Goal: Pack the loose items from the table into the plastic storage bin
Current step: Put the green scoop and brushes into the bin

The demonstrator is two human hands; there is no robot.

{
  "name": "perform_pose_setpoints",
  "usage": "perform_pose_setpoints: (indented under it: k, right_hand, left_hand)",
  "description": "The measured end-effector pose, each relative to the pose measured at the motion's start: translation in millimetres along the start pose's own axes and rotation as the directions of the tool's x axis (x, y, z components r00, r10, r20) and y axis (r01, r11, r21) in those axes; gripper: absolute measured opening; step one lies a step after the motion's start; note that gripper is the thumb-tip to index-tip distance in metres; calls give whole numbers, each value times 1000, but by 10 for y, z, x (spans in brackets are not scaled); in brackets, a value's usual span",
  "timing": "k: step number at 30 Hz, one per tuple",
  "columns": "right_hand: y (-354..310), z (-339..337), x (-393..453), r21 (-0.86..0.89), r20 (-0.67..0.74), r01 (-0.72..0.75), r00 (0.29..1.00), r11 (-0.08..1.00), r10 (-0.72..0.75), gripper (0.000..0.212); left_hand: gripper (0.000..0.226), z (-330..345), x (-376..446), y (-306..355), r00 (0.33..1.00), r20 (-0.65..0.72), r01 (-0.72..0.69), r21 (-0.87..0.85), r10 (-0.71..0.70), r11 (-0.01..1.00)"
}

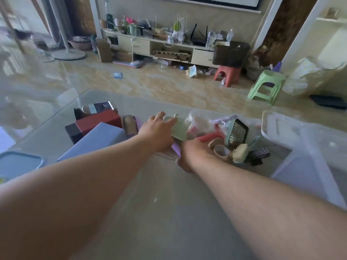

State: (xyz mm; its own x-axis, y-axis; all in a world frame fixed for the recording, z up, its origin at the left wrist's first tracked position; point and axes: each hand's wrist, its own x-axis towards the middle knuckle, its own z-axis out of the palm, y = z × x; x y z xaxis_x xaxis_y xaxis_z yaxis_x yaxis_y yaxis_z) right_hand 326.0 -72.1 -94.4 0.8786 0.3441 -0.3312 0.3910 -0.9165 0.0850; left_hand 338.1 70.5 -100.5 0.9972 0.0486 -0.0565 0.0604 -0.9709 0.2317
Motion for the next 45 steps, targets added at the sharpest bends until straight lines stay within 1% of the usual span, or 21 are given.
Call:
perform_pose_setpoints:
  k: [2, 4, 6, 9, 11, 12, 13, 15, 17, 19, 21, 22, 24, 26, 27, 30, 34, 36, 40, 42, 45]
  right_hand:
    - [34, 35, 42, -17, -65, -56, 996, 998, 55, 42]
    - [32, 27, 55, -11, -74, -70, 995, 998, 69, 37]
    - [14, -57, -16, 9, -19, -49, 999, 999, 49, 28]
    - [27, -248, -280, -34, 104, 12, 995, 999, -8, 19]
    - [35, -354, -529, -46, 130, 49, 991, 998, -43, 8]
    - [46, -392, -668, -46, 133, 73, 989, 996, -66, 13]
    - [58, -431, -808, -75, 131, 87, 988, 993, -76, 20]
    - [94, -534, -1064, -125, 101, 112, 990, 986, -100, 24]
    - [159, -638, -1233, -121, 94, 111, 990, 986, -100, 30]
    - [239, -770, -1434, -103, 87, 115, 991, 988, -106, 32]
    - [382, -917, -1672, -77, 30, 138, 990, 988, -136, 18]
    - [495, -1006, -1827, -63, -24, 163, 986, 985, -165, 14]
    - [777, -1171, -2171, -6, -161, 200, 967, 980, -198, 16]
    - [1127, -1309, -2552, 66, -265, 207, 947, 976, -183, 20]
    - [1324, -1350, -2726, 108, -306, 200, 939, 974, -159, 22]
    - [1991, -1375, -3186, 170, -415, 164, 906, 972, -80, 30]
    - [2902, -1154, -3687, 176, -461, 64, 887, 982, 25, 25]
    - [3265, -932, -3856, 173, -412, -14, 907, 985, 85, 21]
    - [3749, -382, -3921, 171, -266, -169, 941, 971, 211, 31]
    - [3844, -151, -3787, 220, -193, -197, 951, 955, 241, 30]
    - [3801, 57, -3427, 207, -141, -165, 970, 964, 197, 24]
  left_hand:
    - [64, 163, 12, -12, 1000, -11, -21, 29, 21, 999]
    - [49, 210, -60, -11, 995, -81, -52, 83, 59, 995]
    - [37, 143, -175, 20, 986, -106, -112, 152, 129, 982]
    - [26, 29, -416, 102, 977, -41, -194, 246, 211, 950]
    - [20, -21, -623, 156, 964, 4, -253, 332, 266, 909]
    - [18, -58, -726, 173, 958, -7, -269, 331, 288, 904]
    - [16, -134, -841, 193, 961, -38, -252, 295, 275, 922]
    - [16, -357, -1068, 223, 964, -130, -201, 208, 231, 957]
    - [14, -625, -1292, 224, 947, -235, -177, 178, 217, 968]
    - [11, -928, -1518, 273, 893, -370, -215, 147, 255, 966]
    - [12, -1274, -1734, 384, 839, -472, -247, 117, 273, 962]
    - [13, -1464, -1836, 475, 811, -518, -251, 116, 274, 961]
    - [15, -1833, -2016, 724, 743, -611, -267, 103, 273, 958]
    - [18, -2165, -2174, 1038, 689, -680, -294, 51, 249, 954]
    - [18, -2307, -2244, 1211, 681, -696, -307, 8, 226, 952]
    - [15, -2548, -2388, 1735, 697, -706, -362, -196, 125, 911]
    - [11, -2328, -2375, 2409, 767, -641, -425, -461, 39, 779]
    - [13, -2089, -2307, 2722, 808, -589, -396, -534, 7, 747]
    - [15, -1539, -2098, 3220, 886, -463, -283, -598, -34, 750]
    - [14, -1279, -1965, 3402, 922, -387, -242, -621, -24, 746]
    - [15, -963, -1781, 3570, 945, -325, -233, -579, 40, 781]
